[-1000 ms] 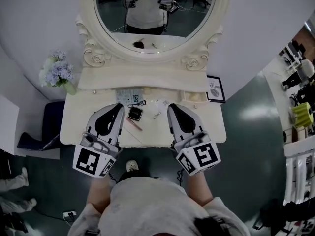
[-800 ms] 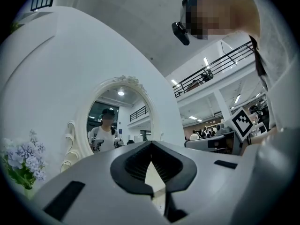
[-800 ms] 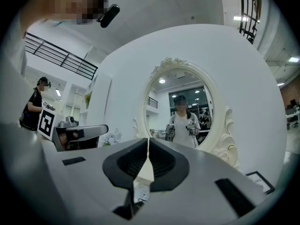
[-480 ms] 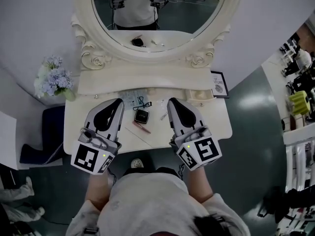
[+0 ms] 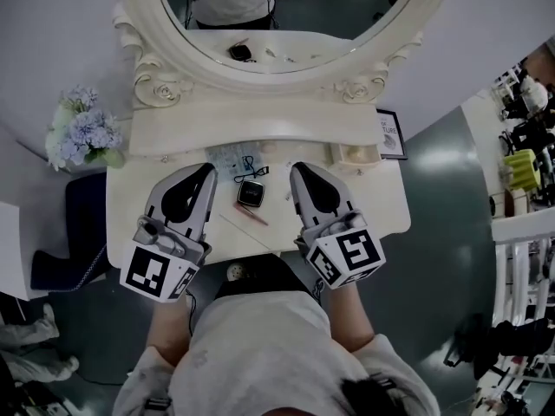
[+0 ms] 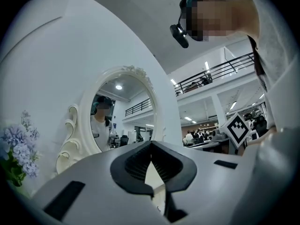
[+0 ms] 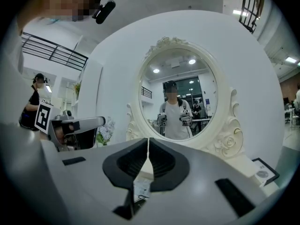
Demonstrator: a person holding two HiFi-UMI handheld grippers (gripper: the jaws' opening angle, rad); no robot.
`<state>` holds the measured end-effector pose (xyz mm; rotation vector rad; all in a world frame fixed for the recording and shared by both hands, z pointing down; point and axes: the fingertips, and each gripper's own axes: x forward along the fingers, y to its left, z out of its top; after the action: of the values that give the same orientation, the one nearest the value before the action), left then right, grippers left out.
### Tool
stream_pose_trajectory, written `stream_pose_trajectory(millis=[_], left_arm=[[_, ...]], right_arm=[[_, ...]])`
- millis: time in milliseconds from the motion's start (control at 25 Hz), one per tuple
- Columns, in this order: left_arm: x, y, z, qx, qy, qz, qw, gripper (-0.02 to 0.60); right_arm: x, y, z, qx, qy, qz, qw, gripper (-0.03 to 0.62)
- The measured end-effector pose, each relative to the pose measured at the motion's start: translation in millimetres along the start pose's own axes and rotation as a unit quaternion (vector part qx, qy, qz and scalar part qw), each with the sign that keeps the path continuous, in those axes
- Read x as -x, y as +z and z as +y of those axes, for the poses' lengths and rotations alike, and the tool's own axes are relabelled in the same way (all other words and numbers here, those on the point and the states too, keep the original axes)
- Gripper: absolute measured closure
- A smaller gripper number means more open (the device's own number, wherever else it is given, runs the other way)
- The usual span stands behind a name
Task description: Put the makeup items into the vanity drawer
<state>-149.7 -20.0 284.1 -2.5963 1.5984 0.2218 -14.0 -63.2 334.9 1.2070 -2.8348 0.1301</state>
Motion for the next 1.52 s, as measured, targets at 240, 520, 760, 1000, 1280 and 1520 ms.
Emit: stream_pose_trajectory(millis=[240, 520, 760, 1000, 1280, 1520], left_arm=[[-7.4, -16.9, 11.5, 0.016, 0.013, 0.015, 0.9997, 0.568], [-11.7, -36.7, 17.3, 0.031, 0.027, 0.031, 0.9987, 0.568], [-11.4, -42.9, 22.7, 0.034, 0.045, 0.039, 0.9976, 0.568], [-8.1, -48.8, 27.3, 0.034, 0.065, 0.046, 0.9962, 0.568], [-2.1, -55.7, 34.1, 0.033, 0.096, 0.057, 0.9931, 0.568], [-0.8, -60.7, 37.6, 0.034, 0.118, 0.065, 0.9903, 0.568]], right_arm=[[-22.6, -33.9, -8.3, -0.007, 0.013, 0.054, 0.998, 0.571], [-36.8, -84.3, -16.0, -0.013, 0.029, 0.127, 0.991, 0.571], [-51.6, -113.2, -18.3, 0.0, 0.055, 0.18, 0.982, 0.569], [-69.1, -150.3, -19.9, 0.043, 0.1, 0.248, 0.962, 0.569], [-84.3, -195.5, -24.4, 0.091, 0.156, 0.314, 0.932, 0.494], [-91.3, -226.0, -22.8, 0.138, 0.2, 0.36, 0.901, 0.464]])
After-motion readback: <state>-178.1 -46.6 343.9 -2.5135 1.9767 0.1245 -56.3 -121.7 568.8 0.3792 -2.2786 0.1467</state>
